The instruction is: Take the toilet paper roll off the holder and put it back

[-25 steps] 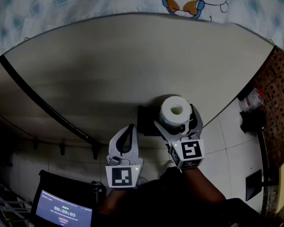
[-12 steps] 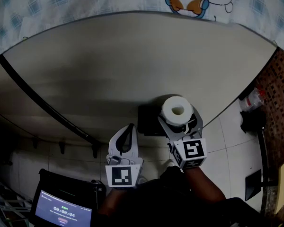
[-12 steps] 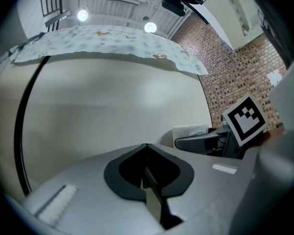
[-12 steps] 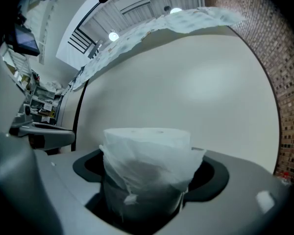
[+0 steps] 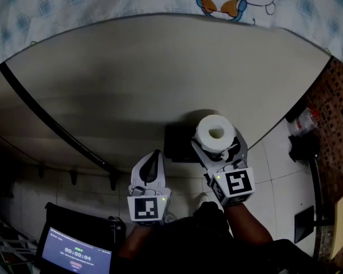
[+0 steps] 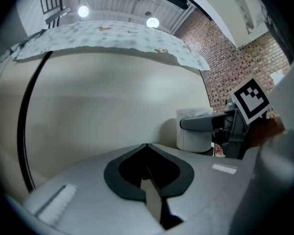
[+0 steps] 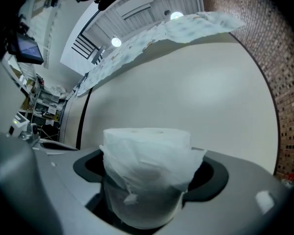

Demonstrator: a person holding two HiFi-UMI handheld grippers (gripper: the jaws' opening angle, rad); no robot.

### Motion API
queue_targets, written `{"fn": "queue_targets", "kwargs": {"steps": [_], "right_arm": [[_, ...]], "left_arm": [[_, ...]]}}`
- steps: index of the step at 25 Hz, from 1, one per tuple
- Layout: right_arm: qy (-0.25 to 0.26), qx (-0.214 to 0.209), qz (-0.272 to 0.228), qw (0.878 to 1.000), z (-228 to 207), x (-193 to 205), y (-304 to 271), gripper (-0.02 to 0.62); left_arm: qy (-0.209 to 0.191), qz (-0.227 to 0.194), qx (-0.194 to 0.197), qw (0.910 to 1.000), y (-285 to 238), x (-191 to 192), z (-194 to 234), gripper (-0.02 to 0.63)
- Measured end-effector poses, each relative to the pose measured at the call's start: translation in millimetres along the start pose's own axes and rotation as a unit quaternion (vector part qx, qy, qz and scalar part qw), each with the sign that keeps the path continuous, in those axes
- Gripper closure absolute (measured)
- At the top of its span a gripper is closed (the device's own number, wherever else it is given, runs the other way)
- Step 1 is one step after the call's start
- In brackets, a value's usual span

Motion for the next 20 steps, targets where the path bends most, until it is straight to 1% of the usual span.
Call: {"fn": "queue_targets", "kwargs": {"steps": [5,9,12,16,20], "right_arm": [[0.000,-0.007,-0.034,0.999,1,-28,19,0.140],[0.002,-0.002,-0.044,0.999,0,-38,33,0.140],[0.009,0.007,-0.034,0.999,-5,-31,42,0.140],[0.002,0.005,-0.021,1.000,0,-24,48,0.140],[0.011,0.008,-0.008,1.000,4,-10,52,0.140]], "left_arm": [[0.002,0.011,0.006,0.9999,5,10,-10,0.588],[-0.004,0.030,0.013,0.9995,5,22,-13,0.588],[-0.004,0.040,0.018,0.9990,7,32,-17,0.588],[-0.004,0.049,0.018,0.9986,11,35,-19,0.588],[-0.007,0.061,0.022,0.9979,13,49,-16,0.588]]}}
Point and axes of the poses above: the fingertips, and each gripper's own axes: y backward along the fingers, z to its left, x out of its underside, the point moved 5 cm from there along y, backward along the fingers, and after that the axes turned 1 degree about -z, right-handed, at the moved point
